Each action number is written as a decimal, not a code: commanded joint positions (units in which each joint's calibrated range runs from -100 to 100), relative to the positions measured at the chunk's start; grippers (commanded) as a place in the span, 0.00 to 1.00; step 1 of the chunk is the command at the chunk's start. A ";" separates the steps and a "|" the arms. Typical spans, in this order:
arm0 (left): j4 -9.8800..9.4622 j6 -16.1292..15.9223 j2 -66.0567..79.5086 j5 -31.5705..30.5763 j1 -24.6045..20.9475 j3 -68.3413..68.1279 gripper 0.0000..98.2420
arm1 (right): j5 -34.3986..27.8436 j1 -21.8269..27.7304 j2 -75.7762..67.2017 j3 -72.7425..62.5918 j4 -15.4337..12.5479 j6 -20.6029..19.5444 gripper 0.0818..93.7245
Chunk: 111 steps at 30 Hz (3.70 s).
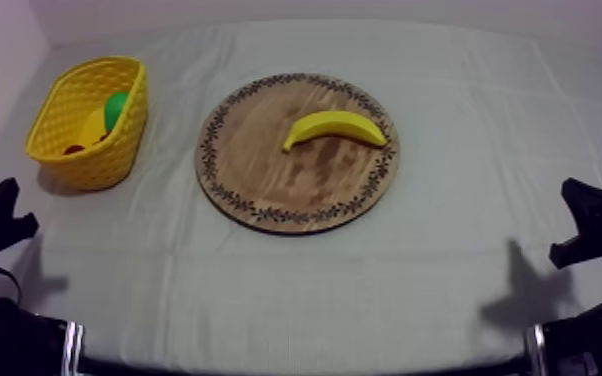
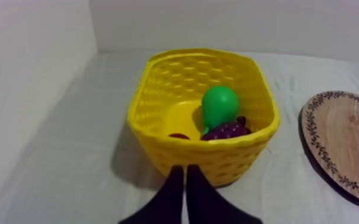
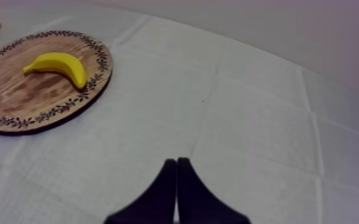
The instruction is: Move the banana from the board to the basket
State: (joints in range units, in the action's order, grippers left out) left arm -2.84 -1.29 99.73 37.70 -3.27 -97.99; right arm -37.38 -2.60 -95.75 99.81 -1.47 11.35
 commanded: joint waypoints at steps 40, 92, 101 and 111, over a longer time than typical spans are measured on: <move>-8.13 7.58 -48.08 17.48 12.75 58.84 0.00 | 0.04 0.00 0.00 -0.03 -0.02 -0.02 0.00; -10.24 -3.45 -100.19 33.88 36.44 108.60 0.00 | 0.04 0.00 0.00 -0.03 -0.02 0.00 0.00; -10.46 -2.46 -111.11 33.76 38.12 113.78 0.00 | 0.04 0.00 0.00 -0.03 -0.02 0.00 0.00; -11.02 -2.77 -121.85 29.62 39.28 116.72 0.00 | 0.04 0.00 0.00 -0.03 -0.02 0.00 0.00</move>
State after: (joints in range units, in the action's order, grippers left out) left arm -13.80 -4.05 -20.33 67.54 35.97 18.42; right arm -37.38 -2.60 -95.75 99.81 -1.47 11.36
